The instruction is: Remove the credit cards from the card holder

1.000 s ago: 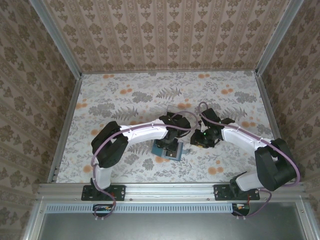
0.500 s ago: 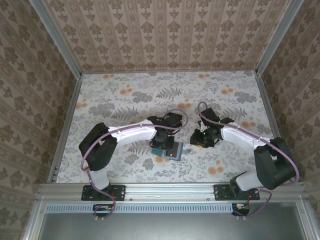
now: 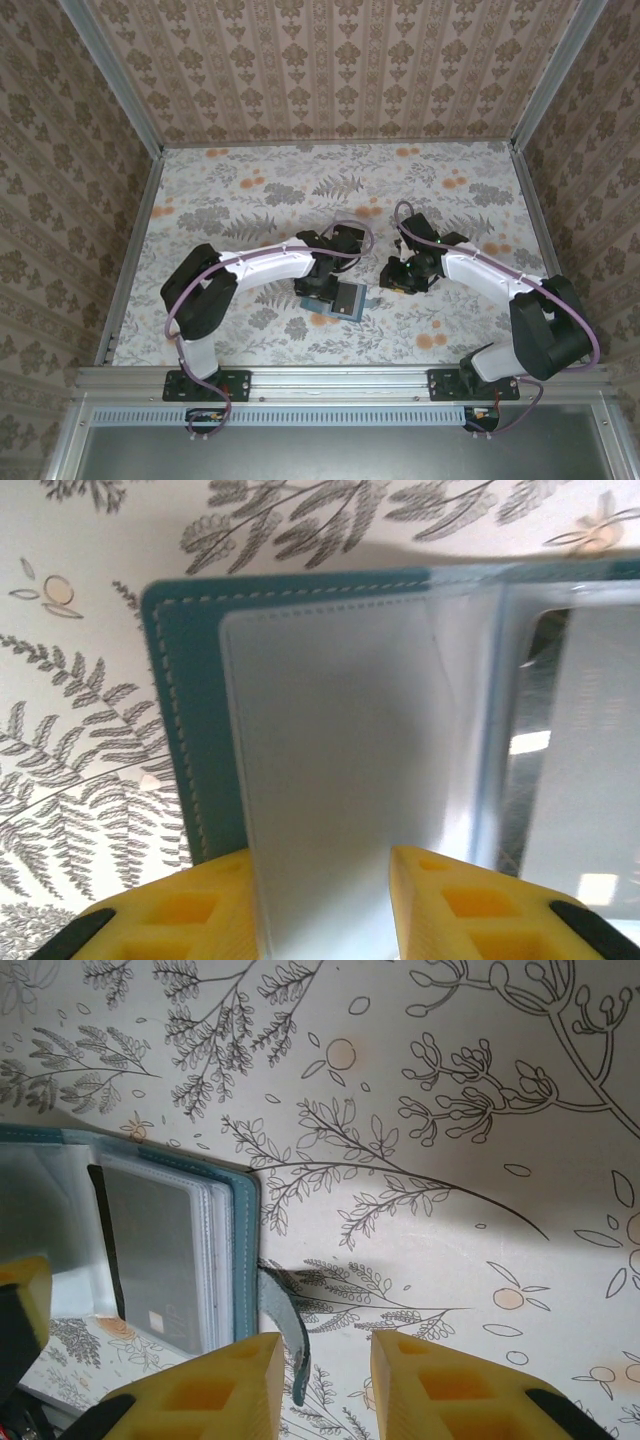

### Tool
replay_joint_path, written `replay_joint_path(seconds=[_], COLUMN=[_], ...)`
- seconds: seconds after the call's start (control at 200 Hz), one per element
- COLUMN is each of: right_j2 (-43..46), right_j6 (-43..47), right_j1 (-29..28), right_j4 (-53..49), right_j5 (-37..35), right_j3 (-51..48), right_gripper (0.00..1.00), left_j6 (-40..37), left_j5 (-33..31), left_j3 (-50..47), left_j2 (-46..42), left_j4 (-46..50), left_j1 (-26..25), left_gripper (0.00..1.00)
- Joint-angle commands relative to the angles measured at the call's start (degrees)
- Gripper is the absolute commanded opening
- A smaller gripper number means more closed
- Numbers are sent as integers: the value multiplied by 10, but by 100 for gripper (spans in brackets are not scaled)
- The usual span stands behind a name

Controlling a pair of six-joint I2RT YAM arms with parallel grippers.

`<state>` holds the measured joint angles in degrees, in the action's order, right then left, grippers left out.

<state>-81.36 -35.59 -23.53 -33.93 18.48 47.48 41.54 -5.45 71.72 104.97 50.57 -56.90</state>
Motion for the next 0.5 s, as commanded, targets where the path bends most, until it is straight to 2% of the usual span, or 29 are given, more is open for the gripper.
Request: replay_joint_path(seconds=[0.0, 0.32, 0.495], right_j2=[12, 12, 12], right_j6=[12, 19, 21], right_j1=[-3, -5, -6], right_j4=[-34, -51, -55], right_j5=[1, -3, -2], right_j3=[25, 50, 55], right_gripper=[29, 29, 30], left_j6=[-8, -1, 4], left_j5=[-22, 5, -3], left_j3=[0, -42, -42], left_j2=[11, 10, -4], left_j4=[31, 1, 4], left_j1=[3, 2, 1], left_gripper=[37, 37, 37])
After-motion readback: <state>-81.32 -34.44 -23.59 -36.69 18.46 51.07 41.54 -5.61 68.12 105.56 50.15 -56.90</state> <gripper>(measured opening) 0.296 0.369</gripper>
